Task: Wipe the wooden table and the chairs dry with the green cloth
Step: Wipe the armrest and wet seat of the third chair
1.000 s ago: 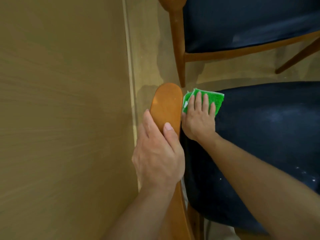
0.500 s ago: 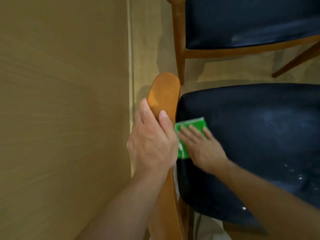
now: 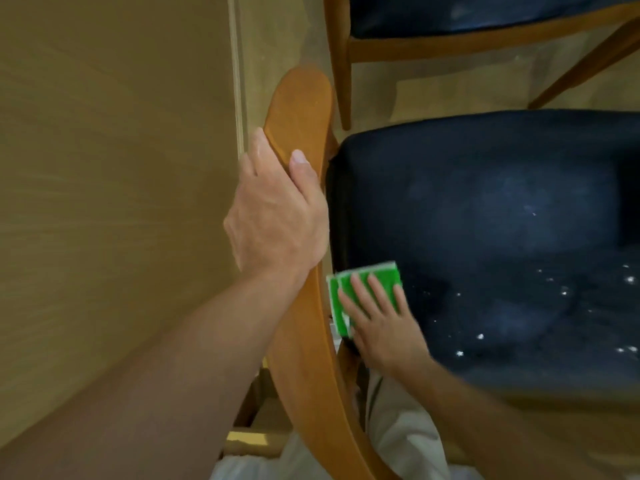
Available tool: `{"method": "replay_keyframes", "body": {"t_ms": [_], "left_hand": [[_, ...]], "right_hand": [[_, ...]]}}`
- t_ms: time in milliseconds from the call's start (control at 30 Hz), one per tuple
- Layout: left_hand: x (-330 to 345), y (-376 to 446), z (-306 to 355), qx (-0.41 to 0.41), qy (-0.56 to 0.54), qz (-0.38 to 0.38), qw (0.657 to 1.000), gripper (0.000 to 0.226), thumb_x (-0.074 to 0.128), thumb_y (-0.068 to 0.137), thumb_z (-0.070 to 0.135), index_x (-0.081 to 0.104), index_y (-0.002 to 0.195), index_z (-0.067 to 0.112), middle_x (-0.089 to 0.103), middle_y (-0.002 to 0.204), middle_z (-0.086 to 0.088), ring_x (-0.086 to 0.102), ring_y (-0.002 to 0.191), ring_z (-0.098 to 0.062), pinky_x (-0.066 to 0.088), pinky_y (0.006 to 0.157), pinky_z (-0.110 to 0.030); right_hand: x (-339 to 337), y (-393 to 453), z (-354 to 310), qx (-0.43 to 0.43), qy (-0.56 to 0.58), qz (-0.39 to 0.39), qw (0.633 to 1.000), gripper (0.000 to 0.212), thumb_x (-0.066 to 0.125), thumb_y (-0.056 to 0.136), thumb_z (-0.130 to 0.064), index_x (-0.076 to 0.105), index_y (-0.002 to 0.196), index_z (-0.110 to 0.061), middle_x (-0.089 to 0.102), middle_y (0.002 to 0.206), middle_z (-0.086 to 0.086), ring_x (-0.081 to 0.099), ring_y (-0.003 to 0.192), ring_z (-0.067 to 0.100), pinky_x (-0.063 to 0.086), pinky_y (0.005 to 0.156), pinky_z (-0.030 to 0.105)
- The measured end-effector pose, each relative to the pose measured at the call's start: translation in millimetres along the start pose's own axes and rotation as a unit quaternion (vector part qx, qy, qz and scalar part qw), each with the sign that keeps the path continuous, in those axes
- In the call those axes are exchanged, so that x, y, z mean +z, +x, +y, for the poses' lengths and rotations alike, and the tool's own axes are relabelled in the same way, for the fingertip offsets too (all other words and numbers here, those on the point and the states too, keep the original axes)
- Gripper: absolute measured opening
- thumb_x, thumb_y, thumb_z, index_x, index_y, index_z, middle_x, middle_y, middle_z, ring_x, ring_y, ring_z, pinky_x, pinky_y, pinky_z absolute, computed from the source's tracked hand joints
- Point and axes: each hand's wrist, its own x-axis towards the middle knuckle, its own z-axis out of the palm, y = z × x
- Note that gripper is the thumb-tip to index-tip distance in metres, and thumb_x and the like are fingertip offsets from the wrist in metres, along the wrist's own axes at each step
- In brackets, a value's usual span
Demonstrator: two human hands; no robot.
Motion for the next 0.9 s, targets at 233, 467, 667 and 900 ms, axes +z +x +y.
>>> {"method": "replay_keyframes", "body": {"t_ms": [233, 467, 667, 900], "left_hand": [[0, -1, -1, 0.01, 0.007, 0.005, 1.0, 0.056, 0.022, 0.097, 0.044, 0.034, 0.141, 0.013, 0.057, 0.121, -0.003, 0.057, 0.1, -0.015, 0.034, 0.071, -0.025], [1, -3, -2, 0.014, -0.002, 0.008, 1.0, 0.058, 0.022, 0.098, 0.045, 0.031, 0.144, 0.011, 0.05, 0.137, -0.007, 0.052, 0.12, -0.022, 0.037, 0.086, -0.029], [0, -2, 0, 0.013, -0.01, -0.011, 1.0, 0.059, 0.021, 0.097, 0.047, 0.027, 0.145, 0.013, 0.052, 0.133, -0.006, 0.056, 0.112, -0.024, 0.038, 0.08, -0.033], [2, -3, -1, 0.003, -0.006, 0.001, 1.0, 0.06, 0.021, 0.096, 0.047, 0.03, 0.145, 0.012, 0.05, 0.137, -0.008, 0.052, 0.119, -0.026, 0.041, 0.089, -0.039]], "right_hand": [[-28, 34, 56, 0.013, -0.038, 0.063, 0.997, 0.059, 0.016, 0.099, -0.046, -0.006, 0.152, -0.033, 0.001, 0.161, -0.001, 0.0, 0.147, 0.025, -0.003, 0.113, 0.055], [-105, 122, 118, 0.283, 0.105, 0.177, 0.937, 0.06, 0.012, 0.097, -0.049, 0.005, 0.154, -0.029, -0.001, 0.162, 0.004, 0.001, 0.148, 0.028, 0.003, 0.113, 0.06], [-2, -3, 18, 0.153, 0.023, 0.078, 0.985, 0.059, 0.01, 0.1, -0.05, -0.003, 0.153, -0.03, -0.005, 0.161, 0.008, -0.006, 0.146, 0.033, 0.003, 0.112, 0.06], [-17, -15, 75, 0.052, -0.045, 0.052, 0.996, 0.059, 0.023, 0.099, -0.045, 0.009, 0.153, -0.025, 0.014, 0.16, 0.003, 0.013, 0.147, 0.026, 0.01, 0.113, 0.056]]}}
